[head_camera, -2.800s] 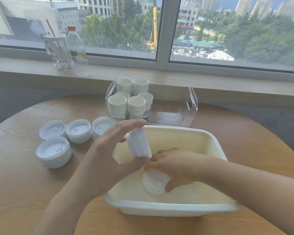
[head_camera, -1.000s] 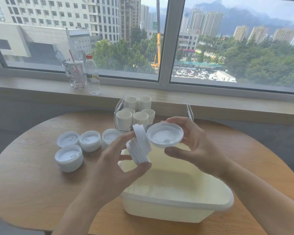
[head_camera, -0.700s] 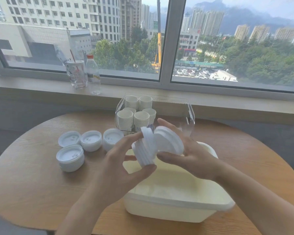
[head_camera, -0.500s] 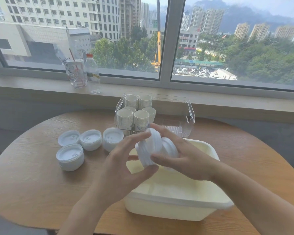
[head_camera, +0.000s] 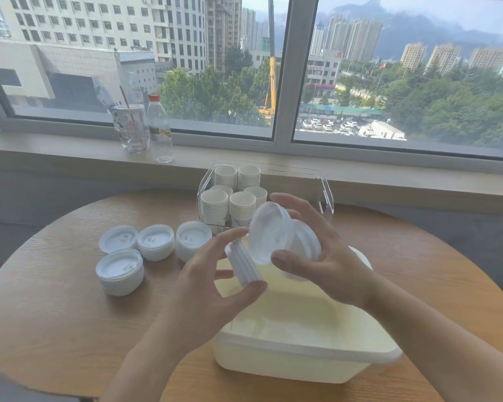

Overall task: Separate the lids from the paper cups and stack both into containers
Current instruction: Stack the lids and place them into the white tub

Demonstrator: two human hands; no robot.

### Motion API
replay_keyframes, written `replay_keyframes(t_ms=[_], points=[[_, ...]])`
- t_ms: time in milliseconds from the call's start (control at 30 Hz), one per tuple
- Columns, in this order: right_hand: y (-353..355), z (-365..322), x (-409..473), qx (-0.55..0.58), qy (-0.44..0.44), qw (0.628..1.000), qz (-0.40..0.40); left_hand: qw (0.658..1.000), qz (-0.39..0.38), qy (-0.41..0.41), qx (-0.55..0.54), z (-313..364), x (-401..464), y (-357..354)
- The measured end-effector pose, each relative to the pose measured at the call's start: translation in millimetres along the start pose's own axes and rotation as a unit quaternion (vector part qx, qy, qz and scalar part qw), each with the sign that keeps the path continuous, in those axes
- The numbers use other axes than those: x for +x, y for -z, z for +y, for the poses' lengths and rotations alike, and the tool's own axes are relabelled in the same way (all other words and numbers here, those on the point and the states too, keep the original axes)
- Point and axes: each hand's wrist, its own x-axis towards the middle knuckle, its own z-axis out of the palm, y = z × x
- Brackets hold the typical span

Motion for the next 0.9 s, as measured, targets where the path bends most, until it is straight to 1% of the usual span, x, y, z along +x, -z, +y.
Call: replay_keyframes(t_ms=[67,133,233,433,533,667,733,800,900], points=[[-0.5,-2.6,-0.8,0.014,0.011,1.0,0.002,1.0,-0.002,0.004,0.0,-0.9,0.7,0.1],[0.2,-3.0,0.2,-0.002,0.025,1.0,0.01,1.0,-0.004,0.004,0.001,-1.3,0.8,0.0],[2.1,-0.2,2.0,-0.029,0.02,0.999,0.013,1.0,-0.002,0.001,-0.009,-0.6,0.2,0.8],[10.8,8.4,-0.3,-0.069,0.032,0.997,0.02,0.995,0.004,-0.008,-0.096,3.2,0.2,5.3],[11.7,12.7,-2.7,-0.096,0.014,0.995,0.014,0.994,0.006,-0.02,-0.103,4.1,1.0,6.1],[10.9,14.8,-3.5,-0.08,-0.025,0.997,0.004,0.994,-0.004,-0.028,-0.104,2.2,1.4,6.5],[10.8,14.5,-3.6,-0.049,-0.046,0.998,-0.008,0.994,-0.005,-0.031,-0.101,2.4,0.8,6.7],[8.7,14.4,-3.9,-0.028,-0.065,0.997,-0.038,0.995,-0.004,-0.034,-0.096,3.7,0.0,6.4],[4.5,15.2,-4.3,-0.056,-0.065,0.993,-0.081,0.996,-0.009,-0.041,-0.077,5.0,-0.8,4.9]])
